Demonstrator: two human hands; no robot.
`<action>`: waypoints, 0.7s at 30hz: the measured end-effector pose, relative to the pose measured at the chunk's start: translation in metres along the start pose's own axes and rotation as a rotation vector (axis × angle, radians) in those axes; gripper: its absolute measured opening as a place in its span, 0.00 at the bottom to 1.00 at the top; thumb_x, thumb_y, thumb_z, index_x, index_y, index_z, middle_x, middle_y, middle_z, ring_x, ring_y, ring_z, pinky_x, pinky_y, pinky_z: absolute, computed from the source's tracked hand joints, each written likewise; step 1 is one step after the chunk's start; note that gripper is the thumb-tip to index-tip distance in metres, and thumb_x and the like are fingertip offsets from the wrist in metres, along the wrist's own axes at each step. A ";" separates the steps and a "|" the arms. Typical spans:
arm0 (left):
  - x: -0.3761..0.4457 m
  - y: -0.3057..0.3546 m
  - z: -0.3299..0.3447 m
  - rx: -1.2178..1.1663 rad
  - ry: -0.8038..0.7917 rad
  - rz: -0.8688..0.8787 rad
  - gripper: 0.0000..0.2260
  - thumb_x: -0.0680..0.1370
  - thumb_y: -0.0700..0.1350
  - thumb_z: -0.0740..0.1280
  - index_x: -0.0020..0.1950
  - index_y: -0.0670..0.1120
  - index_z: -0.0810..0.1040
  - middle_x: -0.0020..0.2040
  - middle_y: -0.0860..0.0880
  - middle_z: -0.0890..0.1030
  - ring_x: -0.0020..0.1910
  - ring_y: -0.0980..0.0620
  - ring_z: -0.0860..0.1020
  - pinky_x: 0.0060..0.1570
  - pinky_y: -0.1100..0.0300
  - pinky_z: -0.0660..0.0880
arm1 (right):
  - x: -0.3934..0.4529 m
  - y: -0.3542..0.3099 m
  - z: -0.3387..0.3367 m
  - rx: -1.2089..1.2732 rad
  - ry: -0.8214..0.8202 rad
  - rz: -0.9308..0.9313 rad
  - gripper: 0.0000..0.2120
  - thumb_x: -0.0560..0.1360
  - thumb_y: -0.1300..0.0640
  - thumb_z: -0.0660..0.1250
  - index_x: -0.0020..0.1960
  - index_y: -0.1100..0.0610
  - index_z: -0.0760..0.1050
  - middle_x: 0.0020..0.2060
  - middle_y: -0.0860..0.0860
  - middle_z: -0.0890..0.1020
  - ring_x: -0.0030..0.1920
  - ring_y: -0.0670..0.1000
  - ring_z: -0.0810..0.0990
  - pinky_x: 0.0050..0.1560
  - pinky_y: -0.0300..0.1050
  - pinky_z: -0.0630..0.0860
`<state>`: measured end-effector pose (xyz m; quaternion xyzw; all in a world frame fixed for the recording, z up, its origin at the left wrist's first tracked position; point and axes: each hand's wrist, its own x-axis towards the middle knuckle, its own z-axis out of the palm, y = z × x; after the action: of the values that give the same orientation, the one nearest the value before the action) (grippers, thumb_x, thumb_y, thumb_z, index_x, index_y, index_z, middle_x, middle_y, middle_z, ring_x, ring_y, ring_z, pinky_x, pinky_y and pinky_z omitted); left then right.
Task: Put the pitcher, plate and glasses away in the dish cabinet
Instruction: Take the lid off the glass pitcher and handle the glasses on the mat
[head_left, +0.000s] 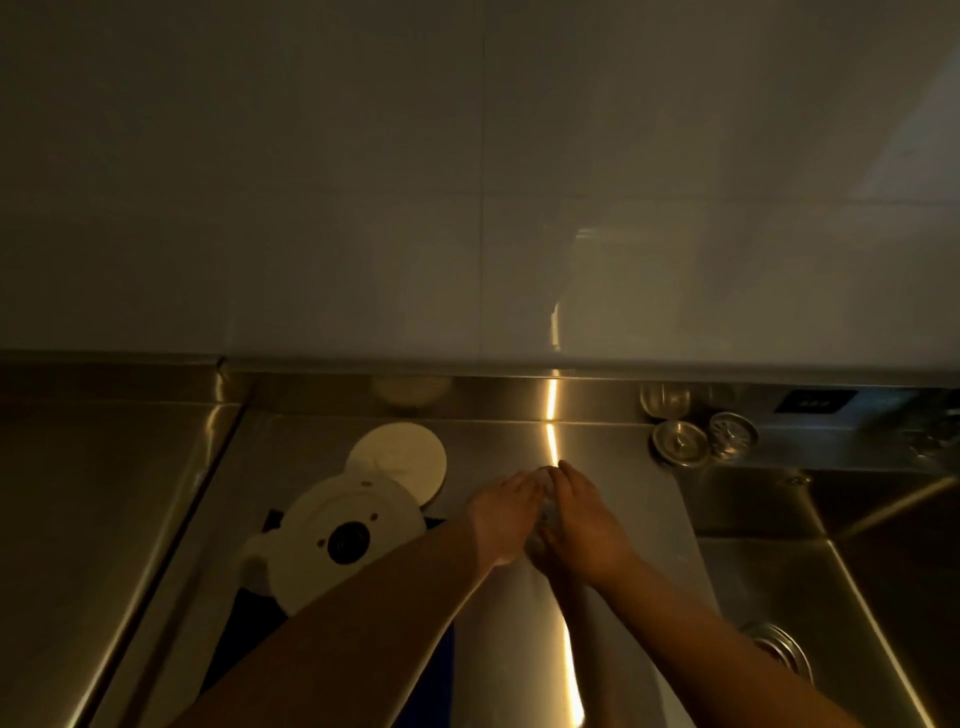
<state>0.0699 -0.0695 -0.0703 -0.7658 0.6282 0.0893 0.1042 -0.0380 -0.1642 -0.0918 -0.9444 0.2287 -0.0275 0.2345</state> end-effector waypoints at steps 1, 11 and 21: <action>0.000 -0.010 -0.002 0.006 -0.008 0.016 0.26 0.80 0.40 0.57 0.76 0.40 0.50 0.77 0.43 0.53 0.75 0.46 0.53 0.71 0.55 0.50 | 0.006 -0.005 0.003 0.001 0.005 -0.003 0.34 0.76 0.50 0.65 0.75 0.59 0.53 0.74 0.57 0.56 0.74 0.54 0.54 0.70 0.41 0.55; 0.008 -0.106 -0.011 0.239 0.040 0.285 0.23 0.82 0.43 0.54 0.76 0.43 0.53 0.76 0.45 0.56 0.74 0.47 0.54 0.72 0.52 0.55 | 0.049 -0.051 0.023 0.063 0.052 0.076 0.36 0.73 0.48 0.69 0.74 0.55 0.55 0.70 0.52 0.63 0.67 0.51 0.64 0.62 0.40 0.65; -0.008 -0.197 0.015 0.193 -0.001 0.298 0.25 0.82 0.49 0.55 0.77 0.46 0.51 0.77 0.45 0.54 0.75 0.48 0.52 0.71 0.52 0.52 | 0.074 -0.071 0.033 -0.050 -0.009 0.140 0.43 0.72 0.49 0.70 0.77 0.53 0.47 0.71 0.53 0.58 0.68 0.52 0.61 0.60 0.39 0.67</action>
<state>0.2613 -0.0208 -0.0729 -0.6507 0.7404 0.0433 0.1631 0.0628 -0.1273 -0.0934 -0.9317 0.2940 -0.0009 0.2132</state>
